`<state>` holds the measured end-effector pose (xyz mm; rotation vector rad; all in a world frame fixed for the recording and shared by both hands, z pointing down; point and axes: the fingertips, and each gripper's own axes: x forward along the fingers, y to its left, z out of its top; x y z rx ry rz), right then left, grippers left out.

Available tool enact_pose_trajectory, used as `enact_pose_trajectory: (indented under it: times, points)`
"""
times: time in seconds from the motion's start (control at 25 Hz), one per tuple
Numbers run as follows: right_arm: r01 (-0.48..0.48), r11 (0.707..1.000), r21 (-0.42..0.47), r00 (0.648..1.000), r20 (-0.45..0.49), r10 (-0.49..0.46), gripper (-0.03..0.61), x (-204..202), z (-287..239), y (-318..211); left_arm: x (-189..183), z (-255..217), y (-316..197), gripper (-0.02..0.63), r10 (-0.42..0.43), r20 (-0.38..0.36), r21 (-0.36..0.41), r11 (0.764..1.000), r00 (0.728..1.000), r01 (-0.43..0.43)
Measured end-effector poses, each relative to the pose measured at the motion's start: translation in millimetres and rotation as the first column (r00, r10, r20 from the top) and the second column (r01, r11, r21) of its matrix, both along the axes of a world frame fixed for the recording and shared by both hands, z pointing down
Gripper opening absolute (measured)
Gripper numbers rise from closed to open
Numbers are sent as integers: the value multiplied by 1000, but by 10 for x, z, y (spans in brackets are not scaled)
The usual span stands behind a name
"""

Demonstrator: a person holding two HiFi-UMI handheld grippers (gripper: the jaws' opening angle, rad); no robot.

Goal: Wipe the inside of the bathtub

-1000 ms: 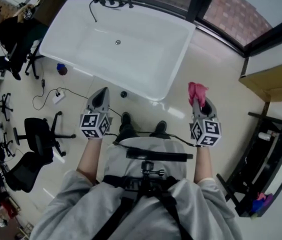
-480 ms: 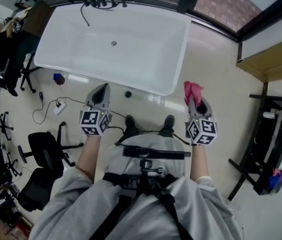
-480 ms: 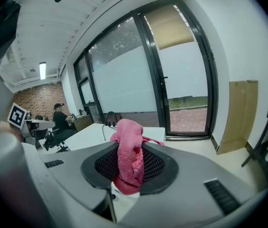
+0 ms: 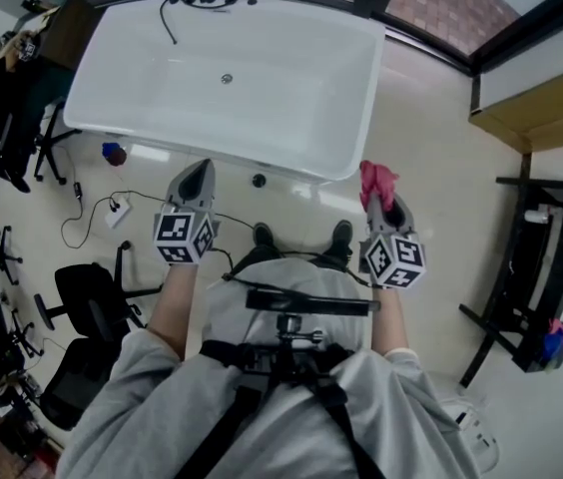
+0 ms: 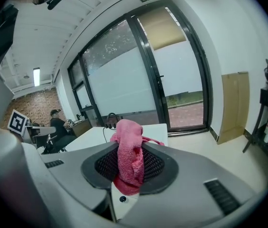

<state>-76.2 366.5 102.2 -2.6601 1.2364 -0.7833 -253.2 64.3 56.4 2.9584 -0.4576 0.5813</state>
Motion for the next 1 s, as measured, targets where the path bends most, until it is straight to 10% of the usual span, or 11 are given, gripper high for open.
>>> enact_pose_trajectory:
  times: [1.0]
  points:
    - [60, 997, -53, 998, -29, -61, 89, -164, 44, -53, -139, -33, 175, 5, 15, -6, -8, 1000, 1000, -15]
